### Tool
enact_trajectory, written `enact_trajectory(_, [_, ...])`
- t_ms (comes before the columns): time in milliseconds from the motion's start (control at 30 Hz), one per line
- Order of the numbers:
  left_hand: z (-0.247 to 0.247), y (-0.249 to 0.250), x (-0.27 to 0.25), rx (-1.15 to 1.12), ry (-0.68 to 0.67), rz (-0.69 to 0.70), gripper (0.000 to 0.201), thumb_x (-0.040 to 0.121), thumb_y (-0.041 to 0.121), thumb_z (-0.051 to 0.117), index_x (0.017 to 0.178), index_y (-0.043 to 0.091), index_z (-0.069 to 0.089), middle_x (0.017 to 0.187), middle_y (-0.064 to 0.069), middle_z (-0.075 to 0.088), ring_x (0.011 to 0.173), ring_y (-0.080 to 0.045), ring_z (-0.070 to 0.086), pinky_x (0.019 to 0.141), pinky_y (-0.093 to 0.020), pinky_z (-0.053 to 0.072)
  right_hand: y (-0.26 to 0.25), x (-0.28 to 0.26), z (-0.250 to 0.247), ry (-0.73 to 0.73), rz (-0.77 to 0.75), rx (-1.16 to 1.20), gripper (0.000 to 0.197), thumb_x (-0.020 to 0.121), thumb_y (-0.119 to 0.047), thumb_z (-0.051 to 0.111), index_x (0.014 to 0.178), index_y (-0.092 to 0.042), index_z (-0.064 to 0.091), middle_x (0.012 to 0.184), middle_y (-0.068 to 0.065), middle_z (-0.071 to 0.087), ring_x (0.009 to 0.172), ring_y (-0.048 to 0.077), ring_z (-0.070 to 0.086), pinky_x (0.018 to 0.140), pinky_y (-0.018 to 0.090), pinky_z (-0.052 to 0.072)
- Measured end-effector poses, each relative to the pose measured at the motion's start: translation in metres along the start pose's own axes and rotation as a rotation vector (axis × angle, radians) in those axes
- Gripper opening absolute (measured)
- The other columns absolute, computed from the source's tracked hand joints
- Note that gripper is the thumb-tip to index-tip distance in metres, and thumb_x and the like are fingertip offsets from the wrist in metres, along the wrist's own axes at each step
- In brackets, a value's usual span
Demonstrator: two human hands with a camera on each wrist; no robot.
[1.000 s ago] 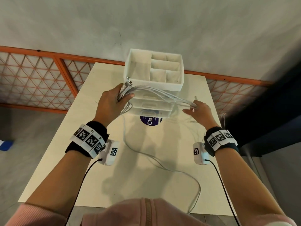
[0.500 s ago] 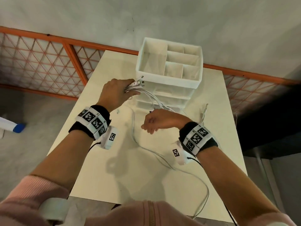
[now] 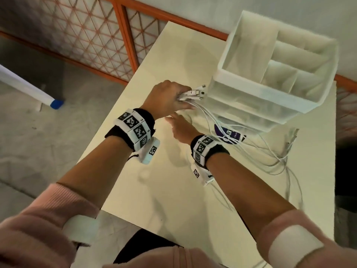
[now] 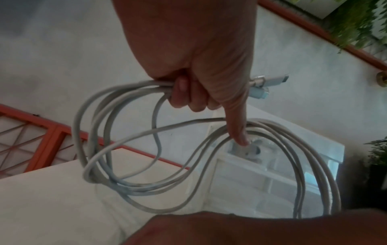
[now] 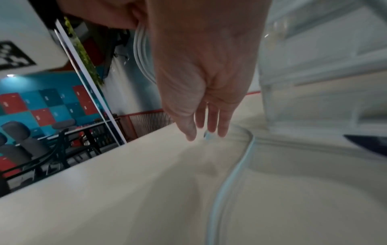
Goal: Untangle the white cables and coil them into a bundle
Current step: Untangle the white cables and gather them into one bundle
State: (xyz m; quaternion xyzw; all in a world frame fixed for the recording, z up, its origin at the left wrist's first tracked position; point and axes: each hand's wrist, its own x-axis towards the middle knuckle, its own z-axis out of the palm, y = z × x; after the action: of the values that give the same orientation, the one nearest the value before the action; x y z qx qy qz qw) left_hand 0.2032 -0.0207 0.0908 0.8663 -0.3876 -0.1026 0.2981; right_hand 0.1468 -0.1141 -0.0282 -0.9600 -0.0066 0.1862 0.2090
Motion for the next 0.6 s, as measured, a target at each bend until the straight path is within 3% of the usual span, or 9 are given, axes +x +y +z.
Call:
enact_trajectory(133, [0.005, -0.018, 0.003, -0.062, 0.028, -0.044, 0.032, 0.075, 0.038, 0.076, 0.092, 0.011, 0.071, 0.075, -0.008, 0.069, 0.066, -0.024, 0.056, 0.061, -0.030, 0.037, 0.002, 0.013, 0.012, 0.136, -0.016, 0.105, 0.050, 0.085, 0.015, 0.038, 0.132, 0.003, 0.046, 0.143, 0.015, 0.041, 0.131, 0.026, 0.039, 0.107, 0.032, 0.034])
enact_trajectory(233, [0.010, -0.026, 0.004, -0.067, 0.020, -0.068, 0.041, 0.070, 0.045, 0.076, 0.092, 0.012, 0.069, 0.074, -0.011, 0.069, 0.067, -0.029, 0.058, 0.063, -0.037, 0.046, 0.001, 0.008, 0.017, 0.206, 0.003, 0.152, 0.035, 0.083, 0.012, 0.046, 0.111, 0.000, 0.063, 0.118, 0.013, 0.058, 0.106, 0.022, 0.053, 0.095, 0.028, 0.041])
enact_trajectory(300, [0.010, -0.026, 0.002, -0.145, 0.027, -0.080, 0.040, 0.066, 0.040, 0.081, 0.093, 0.014, 0.068, 0.058, -0.005, 0.057, 0.054, -0.019, 0.047, 0.057, -0.032, 0.043, -0.003, -0.004, 0.014, 0.225, -0.028, 0.228, 0.024, 0.080, 0.012, 0.052, 0.093, -0.001, 0.068, 0.100, 0.014, 0.063, 0.091, 0.021, 0.055, 0.084, 0.023, 0.040])
enact_trajectory(333, [0.009, -0.025, 0.001, -0.198, 0.041, -0.086, 0.037, 0.065, 0.035, 0.083, 0.093, 0.015, 0.067, 0.051, 0.000, 0.045, 0.048, -0.013, 0.036, 0.051, -0.025, 0.035, -0.006, -0.011, 0.009, 0.235, -0.065, 0.269, 0.019, 0.080, 0.011, 0.055, 0.088, 0.000, 0.068, 0.095, 0.015, 0.064, 0.085, 0.020, 0.057, 0.077, 0.017, 0.038])
enact_trajectory(433, [0.003, -0.023, 0.000, -0.308, 0.064, -0.096, 0.035, 0.064, 0.030, 0.085, 0.089, 0.017, 0.066, 0.051, 0.004, 0.026, 0.048, -0.012, 0.024, 0.049, -0.022, 0.021, -0.015, -0.039, -0.027, 0.195, -0.144, 0.503, 0.009, 0.079, 0.010, 0.064, 0.085, 0.004, 0.069, 0.079, 0.014, 0.066, 0.061, -0.003, 0.054, 0.063, 0.003, 0.038])
enact_trajectory(500, [-0.002, -0.019, 0.000, -0.345, 0.089, -0.104, 0.035, 0.065, 0.032, 0.085, 0.087, 0.014, 0.065, 0.051, 0.002, 0.027, 0.047, -0.012, 0.026, 0.048, -0.020, 0.023, -0.017, -0.057, -0.054, 0.165, -0.143, 0.618, 0.006, 0.081, 0.004, 0.066, 0.086, 0.001, 0.069, 0.073, 0.007, 0.065, 0.056, -0.005, 0.055, 0.061, 0.005, 0.041])
enact_trajectory(600, [-0.006, -0.010, -0.001, -0.355, 0.135, -0.091, 0.027, 0.072, 0.031, 0.080, 0.080, 0.010, 0.064, 0.050, 0.002, 0.028, 0.043, -0.008, 0.030, 0.045, -0.014, 0.025, -0.016, -0.079, -0.083, 0.253, -0.140, 0.752, 0.005, 0.082, -0.006, 0.070, 0.086, -0.009, 0.068, 0.077, 0.001, 0.068, 0.066, 0.002, 0.059, 0.070, 0.016, 0.046])
